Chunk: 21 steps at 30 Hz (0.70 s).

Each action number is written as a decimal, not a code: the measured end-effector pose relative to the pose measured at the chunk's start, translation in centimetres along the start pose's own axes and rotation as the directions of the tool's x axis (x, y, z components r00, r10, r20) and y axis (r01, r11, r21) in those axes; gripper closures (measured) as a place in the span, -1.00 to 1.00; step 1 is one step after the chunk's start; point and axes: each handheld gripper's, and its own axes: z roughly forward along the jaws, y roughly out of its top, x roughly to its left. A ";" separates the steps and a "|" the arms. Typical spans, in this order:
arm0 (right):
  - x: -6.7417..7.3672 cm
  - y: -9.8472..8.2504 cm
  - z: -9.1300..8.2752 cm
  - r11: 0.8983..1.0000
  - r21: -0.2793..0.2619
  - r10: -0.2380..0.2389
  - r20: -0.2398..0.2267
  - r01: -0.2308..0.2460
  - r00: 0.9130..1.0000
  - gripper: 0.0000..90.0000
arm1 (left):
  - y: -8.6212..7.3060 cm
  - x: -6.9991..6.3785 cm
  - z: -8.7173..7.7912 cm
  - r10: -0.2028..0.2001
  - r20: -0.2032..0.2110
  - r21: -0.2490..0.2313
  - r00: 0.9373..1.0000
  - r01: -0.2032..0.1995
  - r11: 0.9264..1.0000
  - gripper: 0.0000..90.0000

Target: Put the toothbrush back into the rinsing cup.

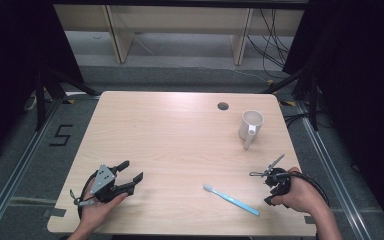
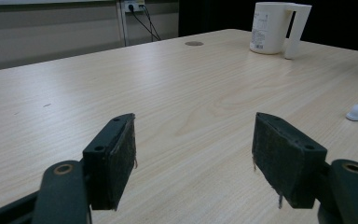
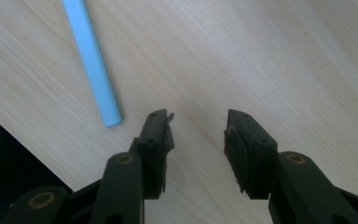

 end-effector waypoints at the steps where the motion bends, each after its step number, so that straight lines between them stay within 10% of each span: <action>1: 0.1 0.2 0.0 1.000 0.003 0.000 -0.002 0.000 1.000 0.33 | 0.0 0.0 0.0 -0.002 0.001 0.003 1.000 0.002 1.000 -0.33; 21: 2.0 2.2 -0.1 1.000 0.024 -0.003 -0.036 0.004 0.999 0.35 | 0.0 0.0 0.3 -0.007 0.016 -0.018 1.000 0.007 1.000 -0.33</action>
